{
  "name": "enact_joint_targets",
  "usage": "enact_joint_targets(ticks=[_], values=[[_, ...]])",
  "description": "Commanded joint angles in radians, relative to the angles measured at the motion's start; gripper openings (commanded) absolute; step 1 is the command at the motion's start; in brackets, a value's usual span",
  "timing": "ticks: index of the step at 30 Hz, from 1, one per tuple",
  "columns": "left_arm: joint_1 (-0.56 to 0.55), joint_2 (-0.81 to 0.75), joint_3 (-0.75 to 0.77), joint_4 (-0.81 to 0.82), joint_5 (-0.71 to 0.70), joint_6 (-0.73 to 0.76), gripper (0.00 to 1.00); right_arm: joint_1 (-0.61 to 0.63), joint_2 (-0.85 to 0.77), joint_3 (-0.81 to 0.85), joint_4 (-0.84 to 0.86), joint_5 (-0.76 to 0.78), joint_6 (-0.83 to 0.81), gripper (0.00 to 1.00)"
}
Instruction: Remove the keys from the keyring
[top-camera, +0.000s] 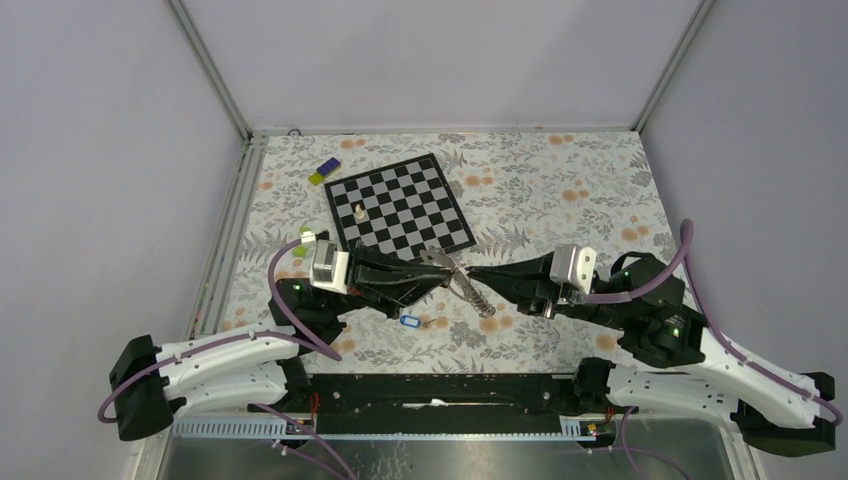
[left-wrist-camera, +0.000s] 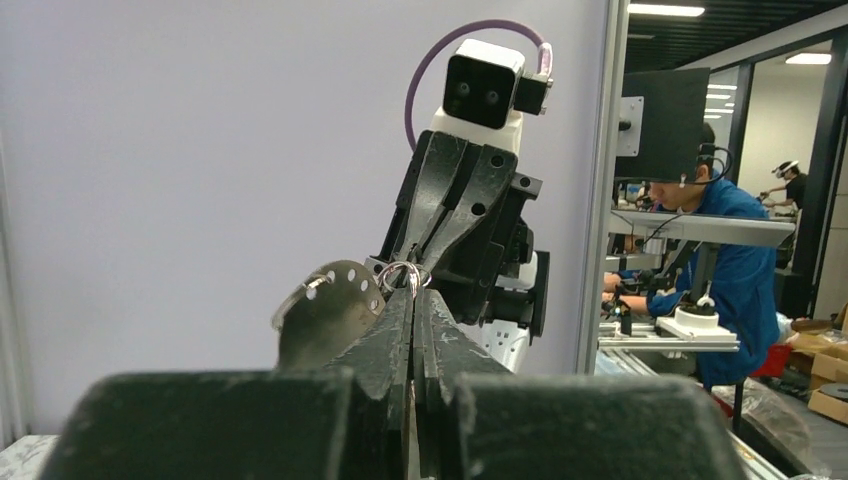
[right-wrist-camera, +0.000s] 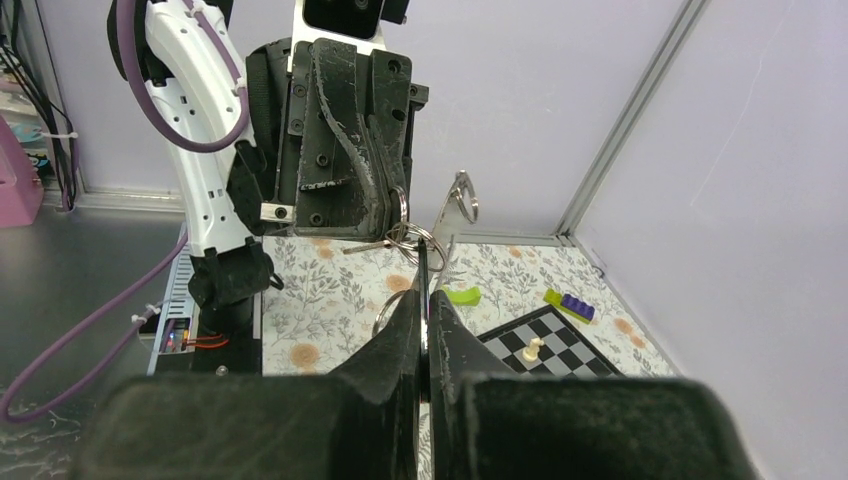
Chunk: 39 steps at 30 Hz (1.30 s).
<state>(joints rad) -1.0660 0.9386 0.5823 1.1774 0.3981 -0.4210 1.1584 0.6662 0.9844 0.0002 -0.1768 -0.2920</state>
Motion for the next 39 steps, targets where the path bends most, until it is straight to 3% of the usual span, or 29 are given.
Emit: enact_joint_targets(ticks=[1, 9, 16, 24, 34, 39], values=[[0.003, -0.047, 0.057, -0.026, 0.039, 0.079, 0.0, -0.002, -0.038, 0.028, 0.057, 0.017, -0.015, 0.0], [0.003, -0.085, 0.063, -0.098, 0.013, 0.13, 0.0, -0.002, -0.047, 0.048, -0.038, -0.016, -0.025, 0.01], [0.003, -0.1, 0.069, -0.118, 0.005, 0.143, 0.0, -0.003, -0.048, 0.051, -0.123, -0.049, -0.03, 0.18], [0.003, -0.1, 0.072, -0.131, 0.004, 0.146, 0.0, -0.003, -0.064, 0.042, -0.097, -0.056, -0.02, 0.34], [0.003, -0.095, 0.076, -0.14, 0.001, 0.155, 0.0, -0.002, -0.09, 0.024, 0.006, -0.04, 0.001, 0.35], [0.003, -0.088, 0.08, -0.145, -0.004, 0.157, 0.0, -0.002, -0.072, 0.024, 0.067, -0.08, 0.053, 0.24]])
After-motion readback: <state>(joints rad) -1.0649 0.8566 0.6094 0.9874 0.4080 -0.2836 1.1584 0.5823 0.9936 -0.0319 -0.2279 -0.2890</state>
